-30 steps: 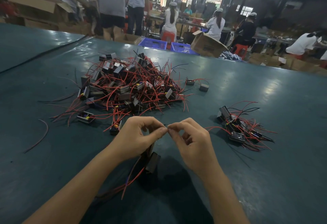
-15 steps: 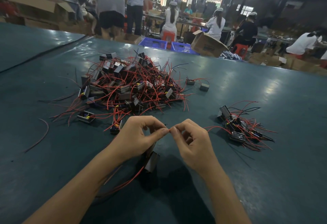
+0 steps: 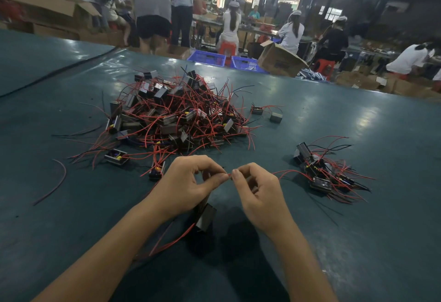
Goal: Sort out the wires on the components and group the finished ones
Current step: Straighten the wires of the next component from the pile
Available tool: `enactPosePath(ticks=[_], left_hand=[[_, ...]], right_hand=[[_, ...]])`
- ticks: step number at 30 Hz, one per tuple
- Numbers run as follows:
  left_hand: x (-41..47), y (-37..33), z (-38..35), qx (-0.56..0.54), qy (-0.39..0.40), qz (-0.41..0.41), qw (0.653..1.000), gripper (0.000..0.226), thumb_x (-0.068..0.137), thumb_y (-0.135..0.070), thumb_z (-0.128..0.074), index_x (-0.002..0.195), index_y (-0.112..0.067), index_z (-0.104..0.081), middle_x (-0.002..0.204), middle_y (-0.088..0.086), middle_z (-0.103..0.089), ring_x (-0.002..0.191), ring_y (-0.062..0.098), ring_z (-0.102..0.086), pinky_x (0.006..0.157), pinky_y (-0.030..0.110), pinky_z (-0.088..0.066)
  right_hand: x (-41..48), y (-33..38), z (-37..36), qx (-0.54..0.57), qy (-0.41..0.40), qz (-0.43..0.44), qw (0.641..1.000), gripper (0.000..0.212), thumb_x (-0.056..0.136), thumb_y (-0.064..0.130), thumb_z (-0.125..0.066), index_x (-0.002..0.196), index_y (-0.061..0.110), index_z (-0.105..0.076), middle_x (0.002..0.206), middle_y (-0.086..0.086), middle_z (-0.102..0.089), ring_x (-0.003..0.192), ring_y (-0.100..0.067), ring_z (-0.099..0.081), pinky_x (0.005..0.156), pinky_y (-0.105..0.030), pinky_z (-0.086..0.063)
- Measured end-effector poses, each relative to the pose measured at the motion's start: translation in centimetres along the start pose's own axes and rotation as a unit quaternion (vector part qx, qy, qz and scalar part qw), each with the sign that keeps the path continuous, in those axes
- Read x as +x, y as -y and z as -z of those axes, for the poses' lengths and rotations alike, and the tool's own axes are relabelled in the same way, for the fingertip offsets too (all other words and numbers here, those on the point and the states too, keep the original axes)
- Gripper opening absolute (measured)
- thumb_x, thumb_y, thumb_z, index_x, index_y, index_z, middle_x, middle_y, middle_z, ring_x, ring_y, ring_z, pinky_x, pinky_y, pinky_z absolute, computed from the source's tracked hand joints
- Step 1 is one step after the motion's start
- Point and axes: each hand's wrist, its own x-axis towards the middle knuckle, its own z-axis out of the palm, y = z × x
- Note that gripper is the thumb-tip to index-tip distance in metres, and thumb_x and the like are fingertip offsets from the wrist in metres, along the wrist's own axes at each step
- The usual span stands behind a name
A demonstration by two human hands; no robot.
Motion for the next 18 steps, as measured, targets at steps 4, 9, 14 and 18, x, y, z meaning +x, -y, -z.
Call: enactPosePath(ticks=[4, 9, 14, 18], left_hand=[[-0.03, 0.03, -0.04, 0.002, -0.001, -0.001, 1.000, 0.004, 0.084, -0.017, -0.075, 0.085, -0.020, -0.075, 0.074, -0.010, -0.069, 0.073, 0.011, -0.064, 0.068, 0.023, -0.050], [-0.05, 0.14, -0.14, -0.001, 0.003, 0.000, 1.000, 0.003, 0.084, -0.018, -0.075, 0.085, -0.021, -0.075, 0.074, -0.011, -0.069, 0.073, 0.011, -0.064, 0.068, 0.021, -0.050], [0.00, 0.17, -0.05, -0.015, -0.007, 0.008, 1.000, 0.003, 0.086, -0.019, -0.073, 0.086, -0.022, -0.075, 0.075, -0.011, -0.070, 0.073, 0.013, -0.066, 0.067, 0.018, -0.049], [-0.08, 0.00, -0.11, -0.018, -0.009, 0.015, 1.000, 0.006, 0.085, -0.017, -0.073, 0.087, -0.022, -0.075, 0.076, -0.010, -0.071, 0.075, 0.013, -0.066, 0.069, 0.025, -0.052]], right_hand=[[-0.01, 0.29, -0.01, 0.045, 0.005, -0.003, 0.999, 0.017, 0.096, 0.020, -0.060, 0.079, 0.016, -0.061, 0.053, 0.013, -0.048, 0.045, -0.005, -0.039, 0.047, -0.015, -0.030], [0.05, 0.75, 0.12, 0.072, 0.006, -0.005, 0.997, 0.018, 0.094, 0.012, -0.061, 0.077, 0.013, -0.059, 0.054, 0.014, -0.047, 0.046, -0.004, -0.038, 0.046, -0.015, -0.030], [-0.01, 0.86, -0.06, 0.087, -0.034, 0.005, 0.996, 0.017, 0.093, 0.013, -0.064, 0.076, 0.016, -0.061, 0.053, 0.012, -0.046, 0.045, -0.005, -0.038, 0.043, -0.019, -0.030], [0.02, 0.67, -0.16, 0.087, -0.040, 0.006, 0.995, 0.014, 0.093, 0.016, -0.064, 0.080, 0.021, -0.063, 0.055, 0.011, -0.050, 0.045, -0.005, -0.040, 0.043, -0.018, -0.031]])
